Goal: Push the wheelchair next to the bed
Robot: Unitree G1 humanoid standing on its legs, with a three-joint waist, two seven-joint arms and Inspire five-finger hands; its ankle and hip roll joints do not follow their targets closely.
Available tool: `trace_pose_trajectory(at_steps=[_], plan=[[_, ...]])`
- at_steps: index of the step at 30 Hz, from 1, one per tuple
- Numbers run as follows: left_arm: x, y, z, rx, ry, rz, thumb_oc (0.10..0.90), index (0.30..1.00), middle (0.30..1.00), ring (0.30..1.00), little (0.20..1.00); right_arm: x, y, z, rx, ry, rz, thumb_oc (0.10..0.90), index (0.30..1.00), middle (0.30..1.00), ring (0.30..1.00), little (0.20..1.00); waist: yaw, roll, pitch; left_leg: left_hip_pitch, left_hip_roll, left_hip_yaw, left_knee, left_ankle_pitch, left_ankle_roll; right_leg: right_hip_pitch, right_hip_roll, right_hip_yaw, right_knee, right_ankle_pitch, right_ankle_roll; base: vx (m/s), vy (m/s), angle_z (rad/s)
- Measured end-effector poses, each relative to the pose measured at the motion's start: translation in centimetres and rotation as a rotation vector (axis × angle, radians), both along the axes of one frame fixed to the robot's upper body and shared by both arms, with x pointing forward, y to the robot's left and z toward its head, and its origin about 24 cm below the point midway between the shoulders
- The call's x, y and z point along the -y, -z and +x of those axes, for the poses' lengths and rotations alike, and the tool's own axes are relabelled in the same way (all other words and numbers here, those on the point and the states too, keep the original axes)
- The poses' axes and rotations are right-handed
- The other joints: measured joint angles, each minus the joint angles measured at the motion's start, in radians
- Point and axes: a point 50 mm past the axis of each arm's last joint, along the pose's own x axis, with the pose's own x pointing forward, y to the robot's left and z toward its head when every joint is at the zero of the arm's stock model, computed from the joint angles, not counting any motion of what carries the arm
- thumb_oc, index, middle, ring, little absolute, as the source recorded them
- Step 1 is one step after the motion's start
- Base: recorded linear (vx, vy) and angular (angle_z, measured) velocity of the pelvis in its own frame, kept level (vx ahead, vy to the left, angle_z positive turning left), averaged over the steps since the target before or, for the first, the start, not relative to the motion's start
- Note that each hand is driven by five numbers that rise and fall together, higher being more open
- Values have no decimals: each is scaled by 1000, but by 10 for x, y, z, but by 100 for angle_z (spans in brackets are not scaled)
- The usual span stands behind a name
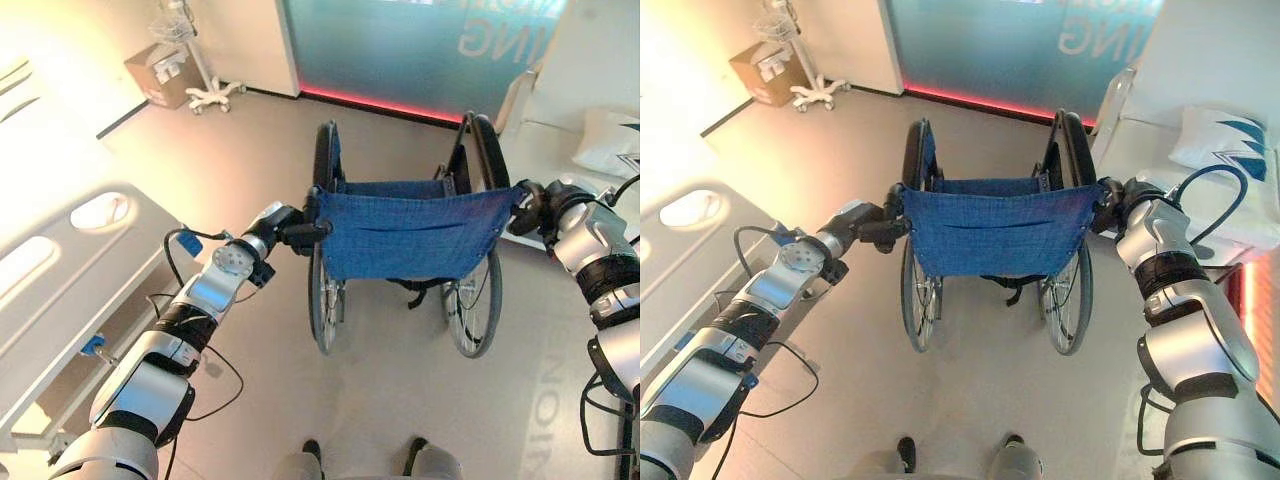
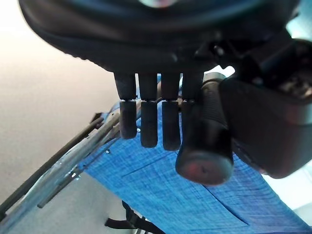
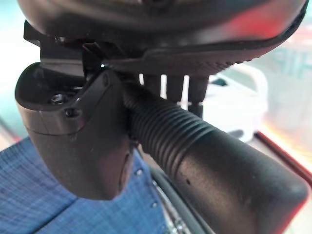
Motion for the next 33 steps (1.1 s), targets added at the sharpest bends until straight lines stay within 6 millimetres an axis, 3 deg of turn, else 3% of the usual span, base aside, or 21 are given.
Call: trace_pose_trajectory(at_steps=[1, 4, 6, 10, 12, 14, 15, 16, 18, 19, 20, 21, 22, 24, 27, 28, 29, 30, 31, 32, 33], plan=[[-1, 0, 0, -3, -2, 7, 400, 300, 300, 300, 300, -1, 2, 1, -2, -4, 1, 400, 300, 300, 300, 300, 1, -11, -7, -7, 5, 1, -7, 38, -12, 12, 4, -22, -20, -1, -9, 200, -173, 28], [-3, 6, -2, -20, -7, 12, 400, 300, 300, 300, 300, -6, 8, 1, -14, -15, -1, 400, 300, 300, 300, 300, 8, -11, -7, -49, 28, -4, 95, 35, -25, 80, 43, -53, -87, -1, -28, 268, -195, 22], [-1, 10, -8, -31, 23, 14, 400, 300, 300, 300, 300, -2, 11, -1, -36, -9, -31, 400, 300, 300, 300, 300, 38, -21, -1, -105, -6, -2, 130, -13, -86, 156, 71, -55, -213, 43, -36, 359, -181, -8], [-4, 13, -24, -63, 119, 39, 400, 300, 300, 300, 300, 5, 15, -5, -102, -7, -104, 400, 300, 300, 300, 300, 101, -8, 6, -220, -72, 36, 34, 10, -107, 275, 110, -59, -335, 45, -42, 507, -40, -34], [-13, 17, -40, -109, 175, 29, 400, 300, 300, 300, 300, 4, 17, -6, -156, -32, -149, 400, 300, 300, 300, 300, 152, 30, 15, -245, -57, 50, -61, 31, -127, 378, 142, -72, -397, 48, -24, 516, 35, -103], [-21, 31, -65, -196, 229, -14, 400, 300, 300, 300, 300, 4, 28, -7, -216, -98, -159, 400, 300, 300, 300, 300, 184, 83, -10, -265, -46, 105, 20, 24, -122, 477, 171, -65, -405, 6, 49, 507, 72, -103], [-21, 35, -72, -216, 243, -42, 400, 300, 300, 300, 300, 5, 30, -8, -234, -111, -165, 400, 300, 300, 300, 300, 189, 112, -34, -263, -52, 95, 30, 22, -71, 487, 190, -41, -384, -22, 57, 523, 44, -57], [-23, 37, -77, -231, 251, -69, 400, 300, 300, 300, 300, 3, 37, -9, -248, -125, -163, 400, 300, 300, 300, 300, 203, 102, -42, -258, -72, 62, 55, 60, -4, 487, 176, -2, -341, -68, 58, 496, 5, -7], [-21, 29, -73, -193, 258, -76, 400, 300, 300, 300, 300, 11, 39, -12, -260, -94, -157, 400, 300, 300, 300, 300, 205, 20, -48, -263, -127, 57, 41, 48, -13, 430, 169, -7, -205, -176, -54, 580, 9, 46], [-19, 23, -67, -173, 260, -72, 400, 300, 300, 300, 300, 12, 41, -13, -267, -83, -146, 400, 300, 300, 300, 300, 201, -38, -48, -267, -162, 83, 50, 25, 19, 443, 153, -3, -226, -202, -40, 474, 47, 62], [-17, 20, -65, -163, 263, -67, 400, 300, 300, 300, 300, 14, 43, -14, -269, -72, -136, 400, 300, 300, 300, 300, 204, -61, -46, -270, -174, 92, 70, 17, 35, 454, 133, -12, -222, -210, -32, 345, 55, 45], [-17, 19, -63, -157, 263, -66, 400, 300, 300, 300, 300, 13, 45, -14, -270, -66, -130, 400, 300, 300, 300, 300, 213, -72, -44, -269, -177, 97, 105, 20, 93, 458, 126, -39, -165, -197, 39, 397, 63, 24], [-17, 17, -61, -155, 264, -52, 400, 300, 300, 300, 300, 14, 47, -14, -268, -62, -129, 400, 300, 300, 300, 300, 214, -74, -41, -252, -176, 90, 111, 20, 134, 448, 119, -60, -86, -188, 49, 416, 59, 16], [-16, 15, -58, -155, 273, -33, 400, 300, 300, 300, 300, 16, 46, -15, -262, -54, -122, 400, 300, 300, 300, 300, 207, -79, -39, -231, -184, 90, 121, -1, 155, 416, 96, -59, 43, -160, 85, 353, 42, 42], [-13, 9, -52, -142, 279, 29, 400, 300, 300, 300, 300, 20, 45, -17, -257, -44, -112, 400, 300, 300, 300, 300, 196, -79, -36, -151, -198, 5, 32, 3, 157, 347, 80, -3, 235, -50, 78, 339, -114, 48], [-13, 8, -51, -142, 281, 33, 400, 300, 300, 300, 300, 21, 43, -17, -249, -44, -107, 400, 300, 300, 300, 300, 204, -74, -28, -131, -200, -25, 8, 1, 154, 339, 80, 6, 259, -58, 75, 166, -205, -10], [-12, 7, -49, -137, 278, 47, 400, 300, 300, 300, 300, 17, 32, -13, -200, -62, -103, 400, 300, 300, 300, 300, 210, -17, 7, -69, -179, -113, -42, 11, 137, 300, 92, 2, 283, -104, 5, 205, -408, -45], [-13, 0, -45, -128, 272, 63, 400, 300, 300, 300, 300, 13, 11, -8, -139, -86, -119, 400, 300, 300, 300, 300, 217, 62, 42, -46, -135, -161, -49, 5, 124, 227, 110, -7, 287, -134, -39, 180, -371, -50], [-14, -3, -44, -126, 269, 67, 400, 300, 300, 300, 300, 12, 0, -6, -109, -99, -130, 400, 300, 300, 300, 300, 219, 99, 57, -35, -115, -180, -51, 0, 115, 179, 111, -8, 276, -142, -38, 289, -605, -34], [-22, -8, -42, -117, 245, 71, 400, 300, 300, 300, 300, 5, -17, -2, -55, -131, -139, 400, 300, 300, 300, 300, 212, 143, 76, -29, -95, -205, -47, -11, 104, 87, 83, 5, 198, -128, -7, 216, -413, -2], [-25, -9, -42, -120, 236, 72, 400, 300, 300, 300, 300, 1, -20, -1, -45, -142, -140, 400, 300, 300, 300, 300, 210, 143, 83, -21, -100, -218, -48, -12, 103, 59, 55, 10, 149, -106, 24, 374, -646, 24]])
